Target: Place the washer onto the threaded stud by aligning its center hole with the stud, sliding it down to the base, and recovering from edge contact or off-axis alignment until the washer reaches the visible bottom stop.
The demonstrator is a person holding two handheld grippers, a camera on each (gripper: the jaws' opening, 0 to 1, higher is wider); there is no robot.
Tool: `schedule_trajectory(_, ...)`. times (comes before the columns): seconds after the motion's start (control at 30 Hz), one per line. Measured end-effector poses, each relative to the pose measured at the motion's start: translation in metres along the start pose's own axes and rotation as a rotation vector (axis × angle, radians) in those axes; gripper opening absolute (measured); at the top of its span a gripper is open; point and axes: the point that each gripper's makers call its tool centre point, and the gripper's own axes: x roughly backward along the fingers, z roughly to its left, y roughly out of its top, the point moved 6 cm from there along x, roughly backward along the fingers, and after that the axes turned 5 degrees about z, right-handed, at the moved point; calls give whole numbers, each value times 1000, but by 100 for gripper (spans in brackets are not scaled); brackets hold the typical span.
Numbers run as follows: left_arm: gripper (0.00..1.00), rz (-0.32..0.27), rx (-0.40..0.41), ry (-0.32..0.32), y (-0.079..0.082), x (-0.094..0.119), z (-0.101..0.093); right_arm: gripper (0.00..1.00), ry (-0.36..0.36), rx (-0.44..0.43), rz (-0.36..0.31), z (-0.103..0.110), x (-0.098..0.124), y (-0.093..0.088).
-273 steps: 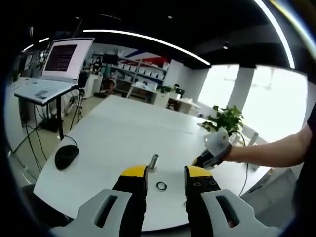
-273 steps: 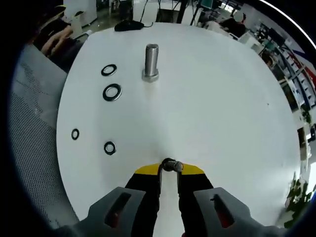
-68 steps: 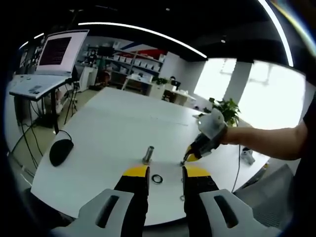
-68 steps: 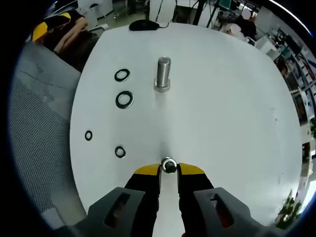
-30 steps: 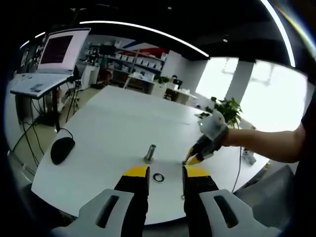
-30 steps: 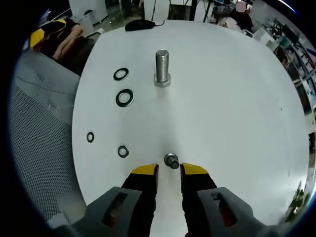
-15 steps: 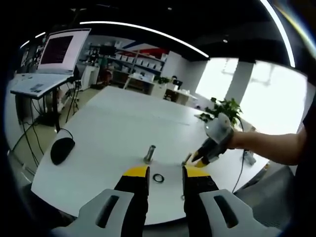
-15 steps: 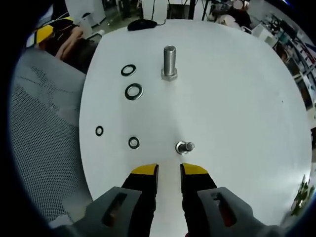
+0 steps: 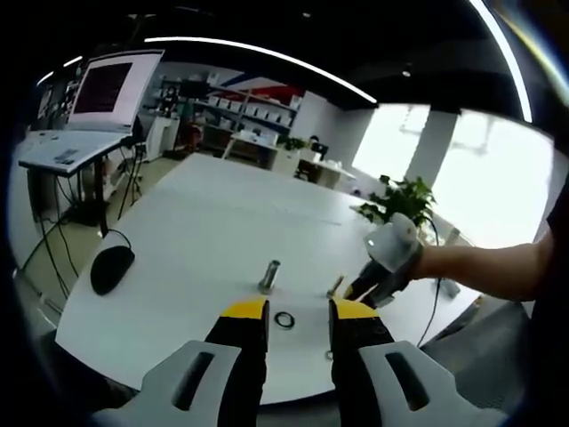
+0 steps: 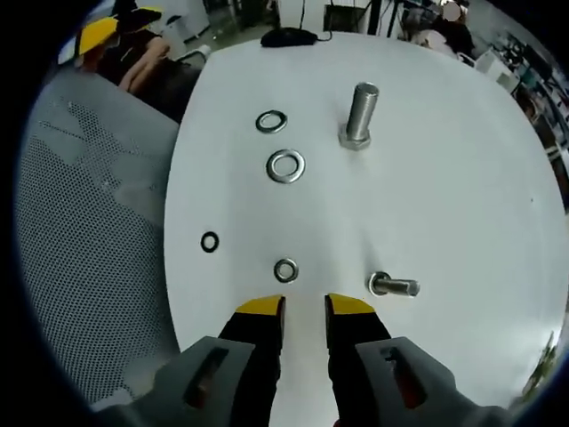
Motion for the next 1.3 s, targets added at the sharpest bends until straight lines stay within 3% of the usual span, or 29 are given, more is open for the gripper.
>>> schedule_trajectory(0.7,25,2,-2,-2,0,0,0,20,2,56,-8,22,-17,7)
schedule_trajectory(1.3,25,0,-1,-1,0,0,0,20,-56,43,-57,17,-19,9)
